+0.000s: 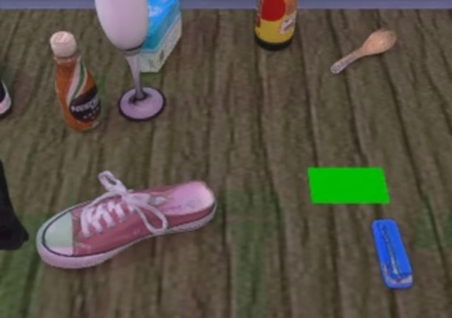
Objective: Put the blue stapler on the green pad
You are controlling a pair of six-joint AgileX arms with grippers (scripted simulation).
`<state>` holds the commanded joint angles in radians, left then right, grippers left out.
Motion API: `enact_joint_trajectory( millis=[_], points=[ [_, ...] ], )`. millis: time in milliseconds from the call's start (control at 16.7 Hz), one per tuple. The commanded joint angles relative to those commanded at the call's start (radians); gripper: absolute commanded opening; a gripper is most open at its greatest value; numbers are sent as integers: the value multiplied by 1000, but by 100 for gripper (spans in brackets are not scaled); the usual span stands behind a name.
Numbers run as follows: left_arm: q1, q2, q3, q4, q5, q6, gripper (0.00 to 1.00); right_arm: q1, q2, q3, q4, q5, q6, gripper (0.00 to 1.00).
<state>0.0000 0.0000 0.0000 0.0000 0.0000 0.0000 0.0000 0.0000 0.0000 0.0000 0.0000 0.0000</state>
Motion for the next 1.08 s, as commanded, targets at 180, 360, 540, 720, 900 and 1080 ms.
enact_joint_trajectory(
  millis=[180, 360, 540, 720, 900, 1080],
  points=[
    [0, 0, 0, 0, 0, 0, 100, 4, 11, 11, -9, -1, 3, 100],
    [0, 0, 0, 0, 0, 0, 100, 37, 107, 97, -86, -3, 32, 100],
    [0, 0, 0, 0, 0, 0, 100, 89, 296, 244, -223, -4, 81, 100],
    [0, 0, 0, 0, 0, 0, 100, 153, 553, 421, -398, -3, 140, 100],
    [0, 0, 0, 0, 0, 0, 100, 222, 845, 606, -587, -2, 203, 100],
    [0, 0, 0, 0, 0, 0, 100, 290, 1125, 785, -770, -3, 263, 100]
  ],
)
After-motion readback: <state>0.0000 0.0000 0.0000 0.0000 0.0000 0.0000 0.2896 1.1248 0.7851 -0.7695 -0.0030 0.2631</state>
